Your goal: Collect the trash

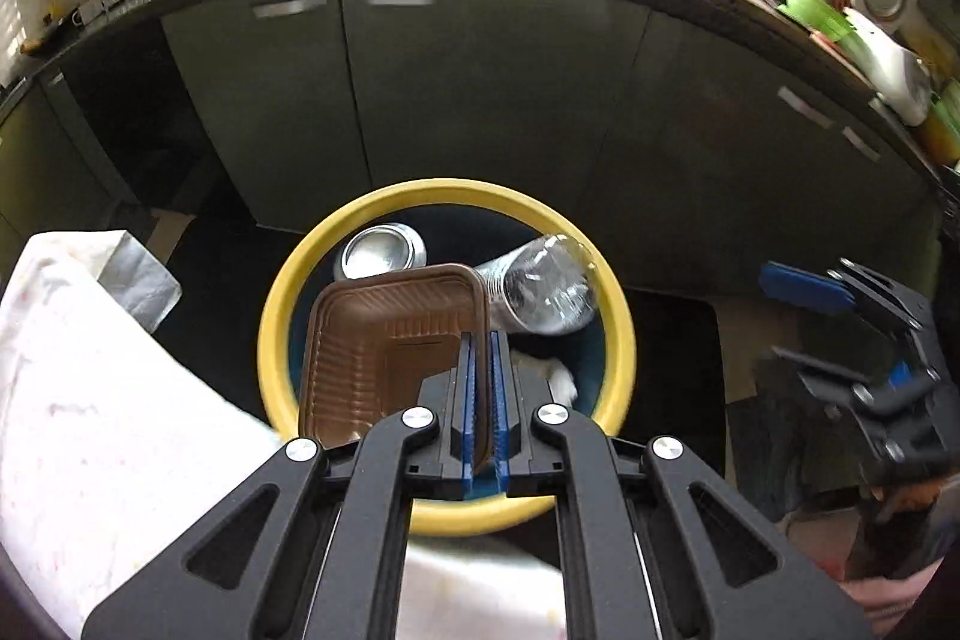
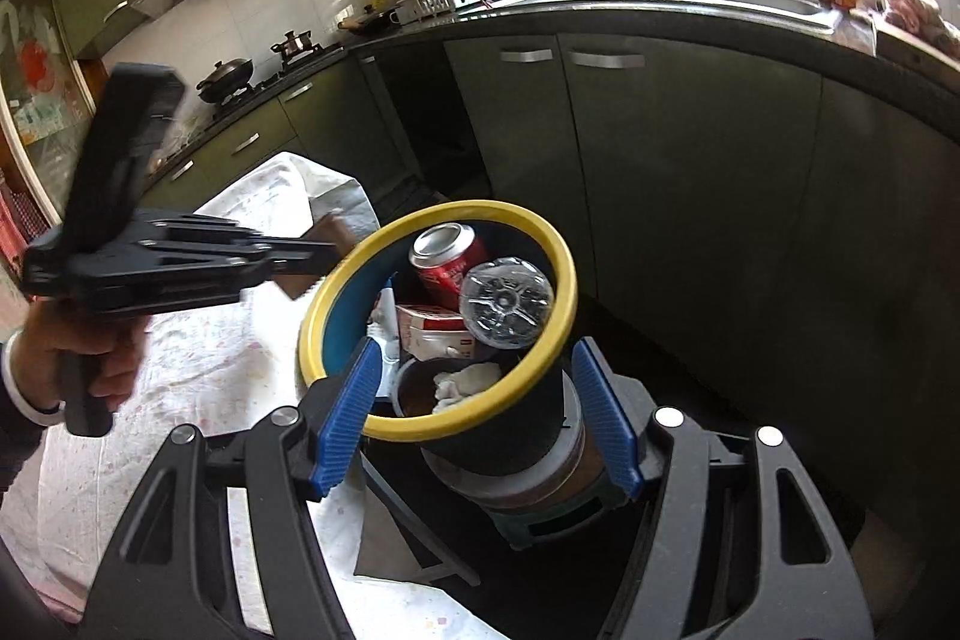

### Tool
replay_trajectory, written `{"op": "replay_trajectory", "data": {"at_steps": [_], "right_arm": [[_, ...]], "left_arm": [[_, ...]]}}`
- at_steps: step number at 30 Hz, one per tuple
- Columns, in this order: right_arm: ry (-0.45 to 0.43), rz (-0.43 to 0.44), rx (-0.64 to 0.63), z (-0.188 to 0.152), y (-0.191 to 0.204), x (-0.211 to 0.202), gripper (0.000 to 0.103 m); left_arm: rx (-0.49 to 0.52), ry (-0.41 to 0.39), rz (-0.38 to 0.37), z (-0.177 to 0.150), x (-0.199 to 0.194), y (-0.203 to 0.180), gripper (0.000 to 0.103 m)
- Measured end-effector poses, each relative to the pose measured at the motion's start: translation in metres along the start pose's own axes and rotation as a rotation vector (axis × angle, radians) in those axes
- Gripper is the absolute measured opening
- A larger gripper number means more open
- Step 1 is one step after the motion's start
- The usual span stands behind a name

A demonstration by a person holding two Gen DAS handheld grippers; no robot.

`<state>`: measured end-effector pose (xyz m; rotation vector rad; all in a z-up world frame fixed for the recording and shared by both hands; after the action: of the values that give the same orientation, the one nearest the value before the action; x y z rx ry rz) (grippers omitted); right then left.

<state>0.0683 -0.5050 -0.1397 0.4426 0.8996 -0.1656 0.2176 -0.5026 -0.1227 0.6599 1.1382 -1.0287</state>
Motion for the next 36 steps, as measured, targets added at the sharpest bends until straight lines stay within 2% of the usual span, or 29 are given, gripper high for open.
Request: {"op": "replay_trajectory", "data": {"at_steps": [1, 2, 4, 9, 14, 17, 23, 25, 27, 29, 31, 36], "right_arm": [[0.003, 0.005, 0.006, 0.0, -0.003, 0.002, 0.063], [0.006, 0.009, 0.009, 0.0, -0.005, 0.003, 0.064], [0.011, 0.015, 0.012, 0.001, -0.007, 0.006, 0.064], [0.017, 0.027, 0.013, 0.0, -0.01, 0.009, 0.064], [0.027, 0.035, -0.001, -0.002, -0.005, 0.011, 0.065], [0.037, 0.031, -0.02, -0.004, 0.001, 0.01, 0.066], [0.043, 0.006, -0.072, -0.013, 0.022, 0.002, 0.072], [0.039, -0.005, -0.091, -0.016, 0.031, -0.001, 0.08], [0.028, -0.012, -0.117, -0.019, 0.044, -0.006, 0.095], [0.022, -0.008, -0.14, -0.021, 0.056, -0.01, 0.096], [0.013, -0.023, -0.179, -0.024, 0.076, -0.017, 0.096], [-0.069, -0.049, -0.272, -0.031, 0.123, -0.044, 0.096]], "left_arm": [[-0.007, 0.003, 0.006, 0.005, 0.007, -0.001, 0.013], [-0.014, 0.006, 0.007, 0.007, 0.012, 0.0, 0.035], [-0.051, -0.006, 0.032, 0.011, 0.021, 0.003, 0.061], [-0.097, -0.021, 0.018, 0.004, 0.016, 0.012, 0.063], [-0.16, -0.099, 0.02, -0.028, -0.021, 0.019, 0.084], [-0.192, -0.153, 0.072, -0.058, -0.051, 0.021, 0.094], [-0.32, -0.256, 0.272, -0.152, -0.11, 0.029, 0.098], [-0.393, -0.291, 0.309, -0.188, -0.13, 0.034, 0.098], [-0.473, -0.307, 0.352, -0.221, -0.147, 0.037, 0.098], [-0.543, -0.329, 0.39, -0.254, -0.164, 0.04, 0.098], [-0.639, -0.346, 0.458, -0.294, -0.187, 0.041, 0.098], [-0.81, -0.413, 0.573, -0.38, -0.242, 0.039, 0.098]]}}
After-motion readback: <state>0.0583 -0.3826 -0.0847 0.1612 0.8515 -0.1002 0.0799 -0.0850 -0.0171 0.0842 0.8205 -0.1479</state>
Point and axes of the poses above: each gripper's, at about its wrist camera, not at the fingertips, and x roughly the way its jaws point, y to its left, z to its top, the point moved 1 cm from there along x, roughly the way its jaws point, and after that the axes turned 13 degrees about y, right-handed, at the moved point
